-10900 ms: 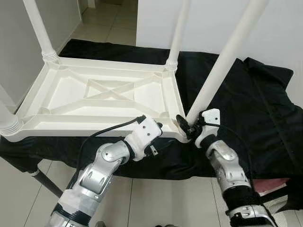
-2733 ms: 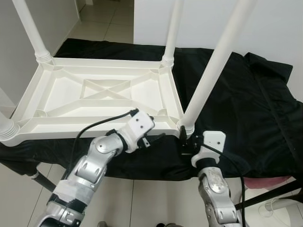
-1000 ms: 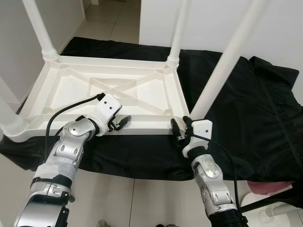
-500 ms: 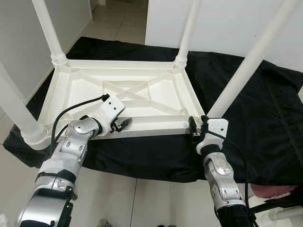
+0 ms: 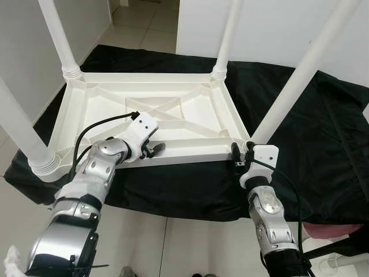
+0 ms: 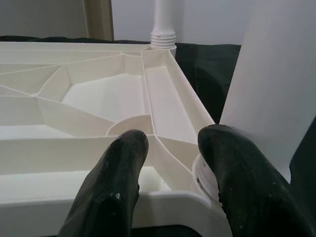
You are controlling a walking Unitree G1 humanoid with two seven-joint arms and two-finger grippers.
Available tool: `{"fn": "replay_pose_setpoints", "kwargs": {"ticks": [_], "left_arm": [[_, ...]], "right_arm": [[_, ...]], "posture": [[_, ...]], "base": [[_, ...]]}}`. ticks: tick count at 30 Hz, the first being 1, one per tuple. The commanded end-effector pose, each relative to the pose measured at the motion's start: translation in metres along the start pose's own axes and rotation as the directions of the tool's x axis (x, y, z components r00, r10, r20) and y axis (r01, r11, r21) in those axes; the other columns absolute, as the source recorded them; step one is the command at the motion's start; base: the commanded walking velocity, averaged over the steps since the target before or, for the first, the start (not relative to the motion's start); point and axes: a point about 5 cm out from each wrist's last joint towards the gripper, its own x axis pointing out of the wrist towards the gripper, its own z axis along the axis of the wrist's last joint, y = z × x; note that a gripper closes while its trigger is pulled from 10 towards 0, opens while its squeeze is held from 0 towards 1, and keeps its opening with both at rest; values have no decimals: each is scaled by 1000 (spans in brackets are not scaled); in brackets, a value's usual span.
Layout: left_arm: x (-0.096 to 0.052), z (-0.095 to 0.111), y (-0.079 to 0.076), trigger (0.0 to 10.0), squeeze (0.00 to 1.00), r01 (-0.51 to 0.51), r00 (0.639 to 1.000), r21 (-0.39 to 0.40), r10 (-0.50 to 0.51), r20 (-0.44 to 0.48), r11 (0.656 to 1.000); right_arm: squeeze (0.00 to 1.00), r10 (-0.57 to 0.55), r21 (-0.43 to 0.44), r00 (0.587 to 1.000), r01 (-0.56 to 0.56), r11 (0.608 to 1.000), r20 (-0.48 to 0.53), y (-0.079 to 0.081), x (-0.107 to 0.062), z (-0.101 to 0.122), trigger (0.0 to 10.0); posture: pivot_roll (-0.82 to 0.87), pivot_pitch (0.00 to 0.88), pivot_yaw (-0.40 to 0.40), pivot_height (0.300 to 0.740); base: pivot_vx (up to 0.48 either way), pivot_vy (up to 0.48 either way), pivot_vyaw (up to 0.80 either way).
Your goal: Building children table
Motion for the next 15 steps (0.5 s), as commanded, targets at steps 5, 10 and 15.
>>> {"fn": "replay_pose_setpoints", "kwargs": {"ticks": [5, 10, 15], "left_arm": [[6, 14, 6, 10000, 0, -46, 999, -46, 47, 17, 998], [10, 15, 7, 10000, 0, -34, 999, -45, 33, -22, 998], [13, 15, 8, 10000, 0, -25, 998, -35, 22, -60, 999]], "right_arm": [[0, -5, -14, 1000, 5, 1000, 22, -3, 3, 4, 10000], [0, 0, -15, 1000, 0, 1000, 27, -1, 4, 6, 10000], [0, 3, -15, 1000, -2, 1000, 29, 0, 5, 6, 10000]], "posture": [[-29, 95, -39, 740], [-31, 95, -37, 740], [-37, 96, -31, 740]], "base": [[0, 0, 0], [0, 0, 0], [0, 0, 0]]}}
